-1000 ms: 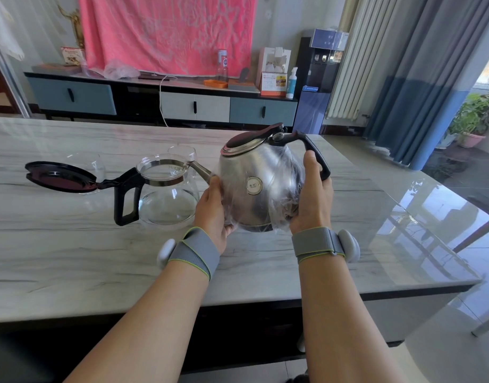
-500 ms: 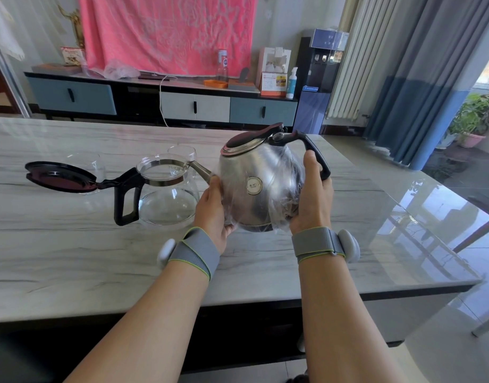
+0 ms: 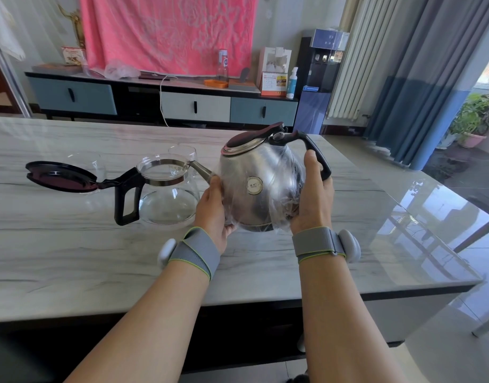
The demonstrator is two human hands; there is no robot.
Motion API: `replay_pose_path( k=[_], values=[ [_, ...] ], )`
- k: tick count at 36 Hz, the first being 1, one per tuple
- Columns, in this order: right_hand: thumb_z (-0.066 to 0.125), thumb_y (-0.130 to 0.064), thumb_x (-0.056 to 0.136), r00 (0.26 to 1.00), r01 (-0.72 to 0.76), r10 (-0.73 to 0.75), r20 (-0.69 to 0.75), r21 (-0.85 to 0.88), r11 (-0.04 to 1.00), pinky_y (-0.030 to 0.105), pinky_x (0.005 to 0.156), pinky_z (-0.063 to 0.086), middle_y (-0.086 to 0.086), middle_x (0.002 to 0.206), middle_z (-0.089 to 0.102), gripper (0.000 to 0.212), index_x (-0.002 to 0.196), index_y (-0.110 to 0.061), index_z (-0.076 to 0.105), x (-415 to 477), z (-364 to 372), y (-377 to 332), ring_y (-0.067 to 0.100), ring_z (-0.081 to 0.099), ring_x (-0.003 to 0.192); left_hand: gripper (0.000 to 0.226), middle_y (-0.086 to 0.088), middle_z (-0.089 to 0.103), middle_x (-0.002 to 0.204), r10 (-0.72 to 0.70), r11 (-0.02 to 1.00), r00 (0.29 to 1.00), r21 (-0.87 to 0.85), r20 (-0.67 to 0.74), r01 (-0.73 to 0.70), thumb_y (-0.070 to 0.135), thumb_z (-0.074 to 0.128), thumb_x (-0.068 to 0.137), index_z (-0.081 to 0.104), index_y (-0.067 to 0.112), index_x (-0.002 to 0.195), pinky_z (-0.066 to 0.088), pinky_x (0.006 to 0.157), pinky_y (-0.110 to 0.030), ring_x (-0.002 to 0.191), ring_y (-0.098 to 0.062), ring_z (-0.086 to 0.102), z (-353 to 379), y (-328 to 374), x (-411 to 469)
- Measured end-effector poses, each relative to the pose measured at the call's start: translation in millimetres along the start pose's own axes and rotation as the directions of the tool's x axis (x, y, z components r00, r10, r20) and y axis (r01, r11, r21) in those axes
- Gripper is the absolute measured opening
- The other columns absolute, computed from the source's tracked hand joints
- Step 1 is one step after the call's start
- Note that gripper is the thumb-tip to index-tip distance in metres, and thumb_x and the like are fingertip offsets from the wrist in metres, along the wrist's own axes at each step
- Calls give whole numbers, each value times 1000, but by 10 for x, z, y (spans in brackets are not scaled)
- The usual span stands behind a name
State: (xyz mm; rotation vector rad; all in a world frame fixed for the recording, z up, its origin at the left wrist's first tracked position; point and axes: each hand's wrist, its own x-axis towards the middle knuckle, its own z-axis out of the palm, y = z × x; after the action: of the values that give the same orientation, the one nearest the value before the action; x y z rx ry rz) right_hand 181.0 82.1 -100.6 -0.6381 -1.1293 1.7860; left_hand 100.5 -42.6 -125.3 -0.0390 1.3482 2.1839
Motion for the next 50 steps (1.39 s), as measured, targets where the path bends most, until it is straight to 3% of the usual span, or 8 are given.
replay_pose_path(
  k=[11,18,24,31,36,40,44,50],
  values=[
    [75,-56,79,1000,13,-13,4,-4,1000,52,111,53,-6,99,66,41,104,-24,68,10,-5,6,17,66,101,31,4,68,116,-7,1000,1000,-9,-8,7,60,50,98,63,35,111,54,95,-53,107,-21,64,3,8,-8],
    [73,-50,90,1000,18,-18,13,5,1000,38,95,49,-10,83,51,31,81,-29,52,31,-17,23,14,51,86,38,6,68,114,-4,1000,1000,3,-17,4,60,49,98,63,33,122,56,85,-45,103,-18,64,10,13,-31],
    [74,-54,83,1000,12,-12,14,9,1000,40,99,51,-9,86,54,32,85,-28,55,39,-16,22,15,54,88,32,7,68,113,-7,1000,1000,2,-15,7,59,48,99,62,36,116,56,84,-46,103,-17,64,10,15,-38],
    [75,-56,79,1000,8,-8,15,13,1000,52,112,52,-6,96,61,37,96,-25,63,44,-20,22,17,61,96,33,7,68,114,-6,1000,1000,2,-10,6,59,48,99,61,36,118,54,90,-48,103,-17,63,18,20,-33],
    [75,-54,83,1000,18,-19,10,18,1000,53,113,51,-6,93,59,33,92,-26,60,29,-15,20,16,59,93,35,7,67,115,-10,1000,1000,-2,-11,10,59,48,99,61,35,120,54,91,-48,103,-16,63,12,20,-37],
    [76,-55,81,1000,6,-6,14,10,1000,48,109,54,-7,94,61,34,94,-26,63,20,-1,17,16,61,94,31,6,67,115,-10,1000,1000,-10,-4,10,59,48,99,62,35,114,54,94,-50,102,-17,63,10,23,-34],
    [73,-49,92,1000,9,-9,7,11,1000,41,99,54,-7,90,56,28,91,-26,58,22,-17,21,15,56,90,38,5,66,124,-4,1000,1000,-1,-3,4,60,47,99,61,35,124,51,99,-53,110,-19,62,1,13,-28],
    [75,-52,88,1000,-7,7,9,12,1000,39,90,52,-8,88,54,30,83,-29,56,22,-10,20,15,54,88,39,4,67,123,-4,1000,1000,3,-5,4,60,47,99,61,35,125,53,95,-51,110,-21,63,8,17,-42]
  ],
)
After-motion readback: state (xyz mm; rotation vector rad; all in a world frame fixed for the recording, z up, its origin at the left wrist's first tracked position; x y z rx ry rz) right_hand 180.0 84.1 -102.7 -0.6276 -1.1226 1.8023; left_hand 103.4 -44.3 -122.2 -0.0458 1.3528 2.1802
